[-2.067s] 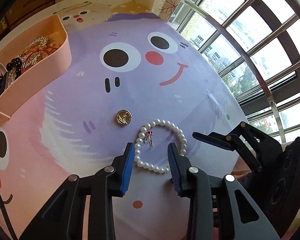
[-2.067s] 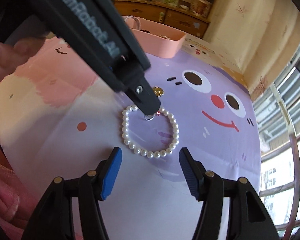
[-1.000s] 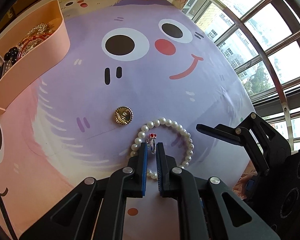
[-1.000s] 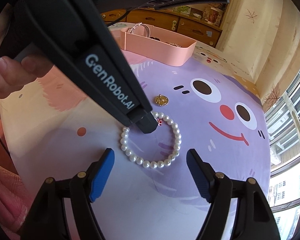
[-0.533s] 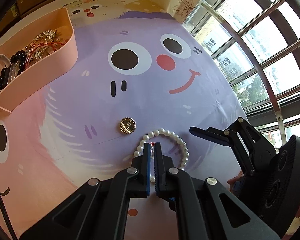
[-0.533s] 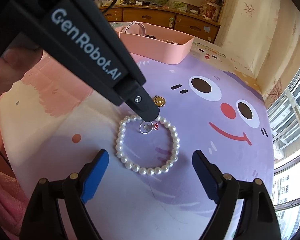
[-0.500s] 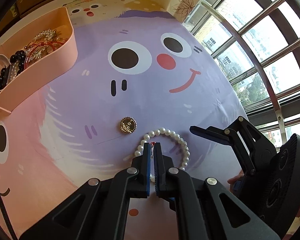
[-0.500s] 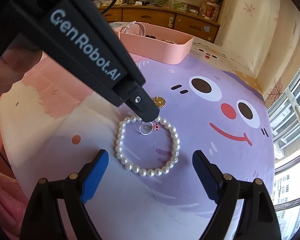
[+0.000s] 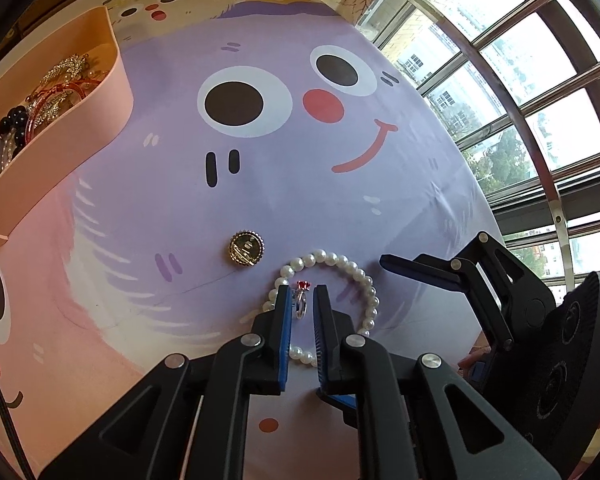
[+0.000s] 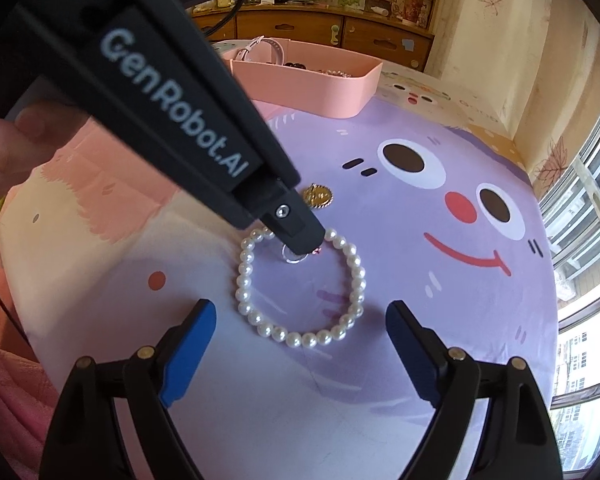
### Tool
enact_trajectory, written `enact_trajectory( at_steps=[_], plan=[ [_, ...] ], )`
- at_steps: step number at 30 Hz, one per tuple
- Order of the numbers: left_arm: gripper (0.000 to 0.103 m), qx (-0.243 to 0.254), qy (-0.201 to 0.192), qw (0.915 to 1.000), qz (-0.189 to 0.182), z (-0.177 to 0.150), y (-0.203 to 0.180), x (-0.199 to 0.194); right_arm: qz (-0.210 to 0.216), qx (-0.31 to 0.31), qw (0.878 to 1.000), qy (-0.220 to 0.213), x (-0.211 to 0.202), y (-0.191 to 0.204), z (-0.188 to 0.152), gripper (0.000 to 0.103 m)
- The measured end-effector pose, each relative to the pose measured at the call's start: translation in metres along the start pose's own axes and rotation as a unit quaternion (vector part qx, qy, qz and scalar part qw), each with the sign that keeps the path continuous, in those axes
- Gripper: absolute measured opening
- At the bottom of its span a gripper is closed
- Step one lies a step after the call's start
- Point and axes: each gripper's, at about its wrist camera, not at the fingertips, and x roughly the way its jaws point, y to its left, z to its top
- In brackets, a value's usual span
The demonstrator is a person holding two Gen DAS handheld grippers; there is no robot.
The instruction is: Organize jewelry
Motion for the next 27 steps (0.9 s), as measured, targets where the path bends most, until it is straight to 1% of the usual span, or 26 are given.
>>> enact_trajectory(
  at_steps=[4, 9, 13, 16, 20, 24, 27],
  plan=[
    [0.009, -0.003, 0.007, 1.0000, 0.000, 0.003, -0.001, 0.005, 0.004, -0.013, 1.000, -0.006, -0.003, 0.002, -0.006, 0.087],
    [0.010, 0.001, 0.014, 0.9998, 0.012, 0.007, -0.004, 0.010, 0.008, -0.024, 1.000, -0.009, -0.002, 0.002, -0.005, 0.087],
    [0.010, 0.016, 0.013, 0.9990, 0.039, 0.006, -0.013, 0.012, 0.014, -0.026, 1.000, -0.009, -0.002, 0.000, -0.005, 0.087],
    [0.007, 0.045, 0.006, 0.9968, 0.066, 0.001, -0.023, 0.013, 0.018, -0.029, 0.999, -0.010, -0.002, -0.001, -0.005, 0.087],
    [0.006, 0.034, 0.008, 0.9977, 0.058, 0.000, -0.023, 0.014, 0.019, -0.044, 0.999, -0.018, -0.003, -0.001, -0.006, 0.087],
    [0.005, 0.016, 0.005, 0.9986, 0.049, 0.002, -0.018, 0.011, 0.030, -0.045, 0.998, -0.015, -0.002, -0.003, -0.004, 0.088],
    [0.004, 0.007, -0.008, 0.9986, 0.052, 0.005, -0.014, 0.004, 0.035, -0.044, 0.998, -0.013, -0.001, -0.004, -0.004, 0.089]
  ],
)
